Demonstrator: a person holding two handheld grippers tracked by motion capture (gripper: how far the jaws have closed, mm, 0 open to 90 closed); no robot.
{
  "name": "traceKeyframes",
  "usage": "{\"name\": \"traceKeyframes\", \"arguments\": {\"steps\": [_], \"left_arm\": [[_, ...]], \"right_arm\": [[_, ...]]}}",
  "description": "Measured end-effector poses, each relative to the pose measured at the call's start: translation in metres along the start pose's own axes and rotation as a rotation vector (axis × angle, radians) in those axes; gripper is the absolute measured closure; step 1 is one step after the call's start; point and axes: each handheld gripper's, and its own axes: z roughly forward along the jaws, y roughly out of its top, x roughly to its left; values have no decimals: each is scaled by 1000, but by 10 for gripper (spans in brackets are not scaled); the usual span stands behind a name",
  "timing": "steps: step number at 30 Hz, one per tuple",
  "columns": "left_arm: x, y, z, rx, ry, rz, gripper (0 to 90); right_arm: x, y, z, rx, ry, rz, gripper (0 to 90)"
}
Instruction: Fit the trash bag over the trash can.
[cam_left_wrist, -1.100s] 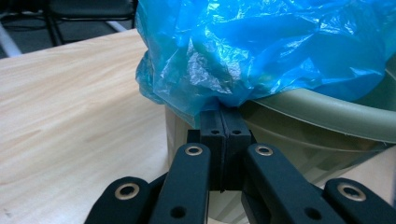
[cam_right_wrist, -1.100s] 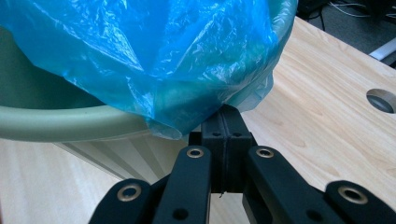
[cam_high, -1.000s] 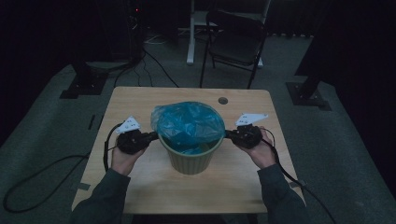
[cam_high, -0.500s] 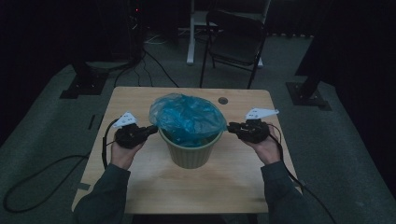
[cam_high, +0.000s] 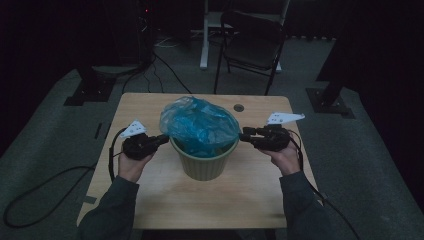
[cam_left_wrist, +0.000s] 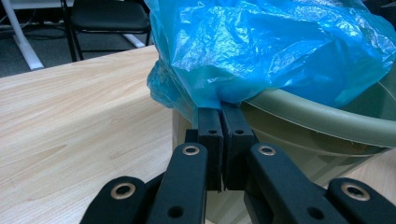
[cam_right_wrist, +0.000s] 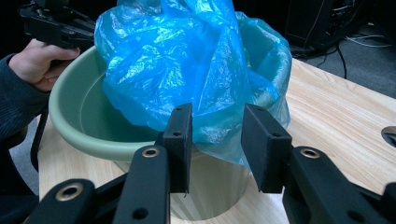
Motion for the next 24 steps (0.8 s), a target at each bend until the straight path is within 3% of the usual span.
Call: {"name": "traceKeyframes", "arguments": {"steps": [5, 11, 19, 24], "left_arm": [[-2, 0, 2, 2, -3, 3, 880], [-6, 0, 2, 4, 0, 18, 879], [-15, -5, -2, 12, -17, 35, 882], [-25, -8, -3, 25, -26, 68, 883]], "right_arm": [[-2, 1, 3, 11, 9, 9, 629], [-1, 2, 4, 17, 13, 14, 875], [7, -7, -6, 17, 32, 14, 897], [16, -21, -3, 68, 75, 5, 899]]}}
